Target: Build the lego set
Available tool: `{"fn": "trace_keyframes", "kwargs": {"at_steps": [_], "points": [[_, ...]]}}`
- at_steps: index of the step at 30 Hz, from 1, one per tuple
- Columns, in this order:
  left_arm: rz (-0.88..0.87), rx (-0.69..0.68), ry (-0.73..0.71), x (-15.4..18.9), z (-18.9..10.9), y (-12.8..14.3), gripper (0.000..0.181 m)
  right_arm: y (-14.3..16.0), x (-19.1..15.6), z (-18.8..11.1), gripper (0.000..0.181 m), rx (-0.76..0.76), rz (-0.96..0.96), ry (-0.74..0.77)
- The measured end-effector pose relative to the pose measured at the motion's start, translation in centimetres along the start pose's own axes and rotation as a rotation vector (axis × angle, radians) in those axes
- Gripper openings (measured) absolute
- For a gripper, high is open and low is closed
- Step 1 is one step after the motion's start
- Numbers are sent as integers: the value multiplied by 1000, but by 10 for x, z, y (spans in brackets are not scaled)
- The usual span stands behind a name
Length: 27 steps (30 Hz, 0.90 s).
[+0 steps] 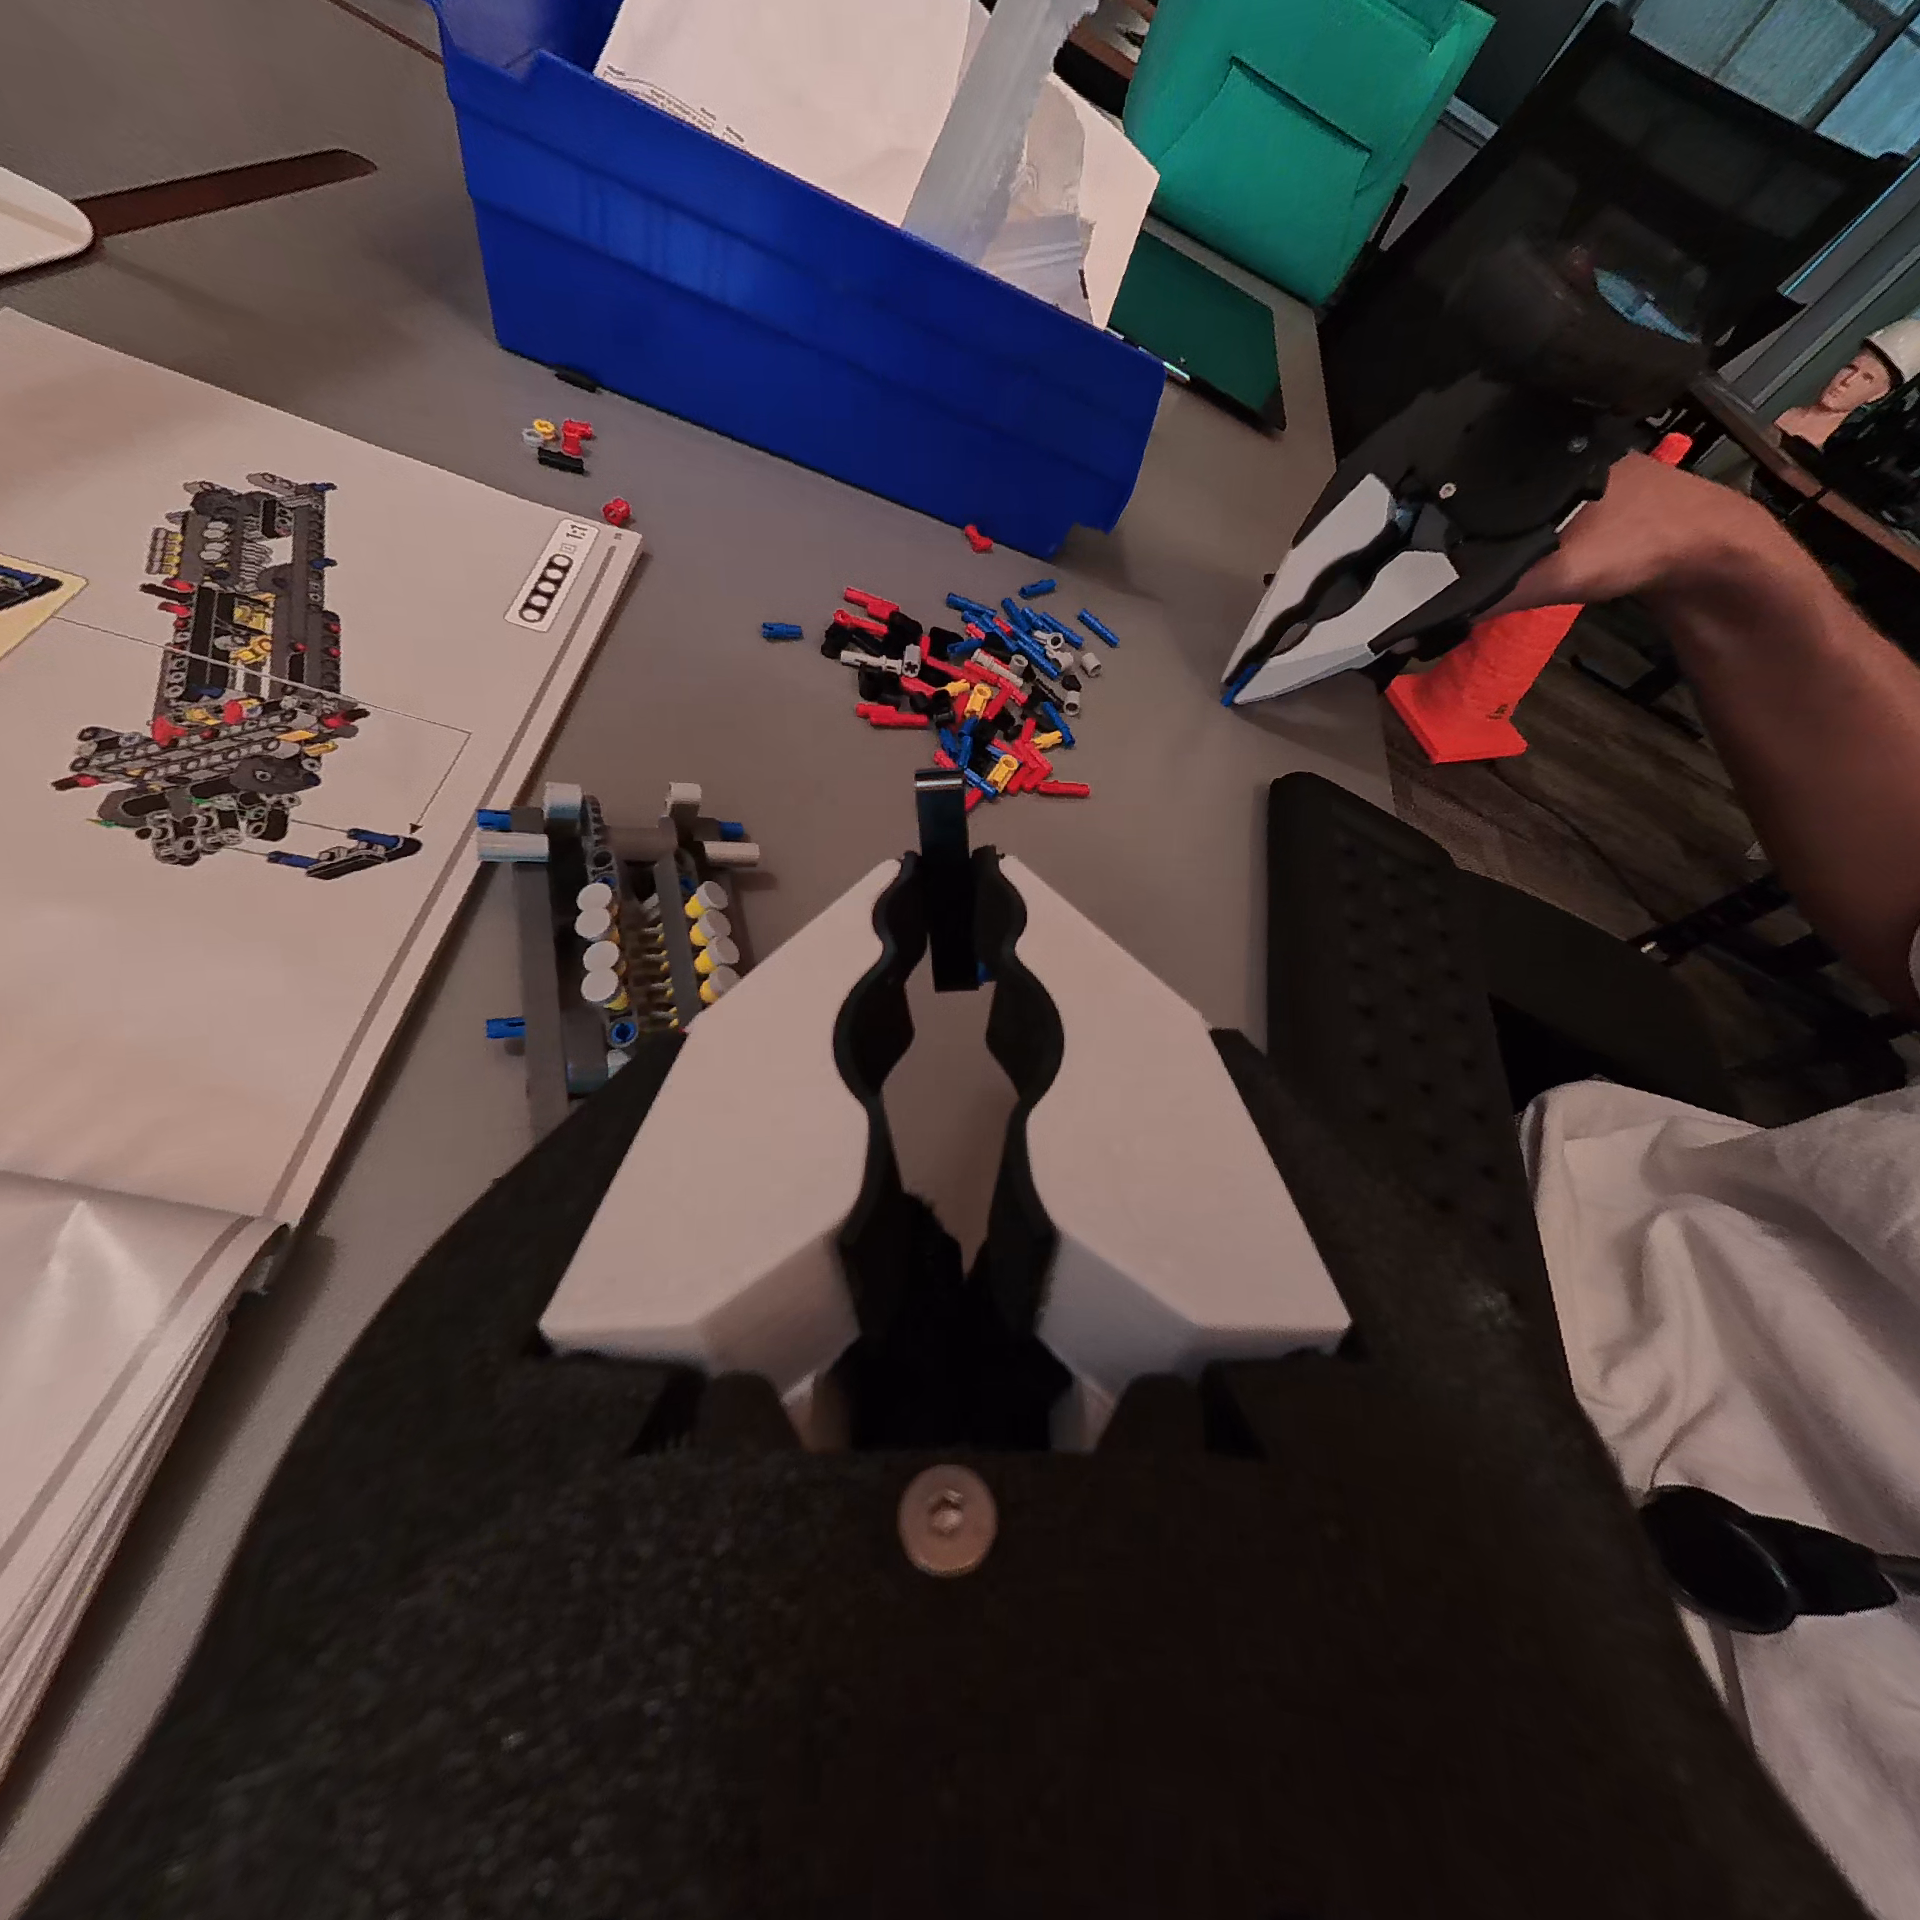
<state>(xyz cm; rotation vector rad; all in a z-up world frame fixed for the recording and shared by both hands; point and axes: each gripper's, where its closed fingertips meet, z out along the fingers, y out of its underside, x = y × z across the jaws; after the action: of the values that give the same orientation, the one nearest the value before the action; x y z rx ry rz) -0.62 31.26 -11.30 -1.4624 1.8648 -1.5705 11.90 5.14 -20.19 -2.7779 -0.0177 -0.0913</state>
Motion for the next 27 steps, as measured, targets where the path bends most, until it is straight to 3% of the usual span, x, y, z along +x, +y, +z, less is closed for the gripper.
{"fn": "trace_keyframes", "kwargs": {"at_steps": [5, 7, 9, 12, 14, 17, 21, 24, 27], "points": [[-1, -4, 0, 0, 1, 1, 7, -1, -2, -2, 4, -17, -21, -2], [-3, 5, 2, 1, 1, 0, 6, -22, -6, -10, 4, 65, -47, -1], [-9, 29, 5, 2, 1, -4, 7, -66, -16, -26, 4, 241, -104, 28], [-11, 79, 19, 5, 1, -12, 7, -160, -59, -50, 4, 576, -166, 18], [-8, 107, 30, 8, 1, -15, 7, -216, -84, -62, 4, 794, -197, 87], [-15, 165, 36, 11, 1, -23, 7, -266, -111, -63, 3, 982, -191, 146], [31, 209, -26, 9, 0, -31, 7, -291, -118, -55, 4, 1111, -74, 198], [108, 216, -106, 5, 2, -31, 7, -293, -113, -49, 4, 1196, 71, 220], [122, 223, -115, 9, 5, -32, 7, -295, -109, -53, 4, 1222, 97, 247]]}}
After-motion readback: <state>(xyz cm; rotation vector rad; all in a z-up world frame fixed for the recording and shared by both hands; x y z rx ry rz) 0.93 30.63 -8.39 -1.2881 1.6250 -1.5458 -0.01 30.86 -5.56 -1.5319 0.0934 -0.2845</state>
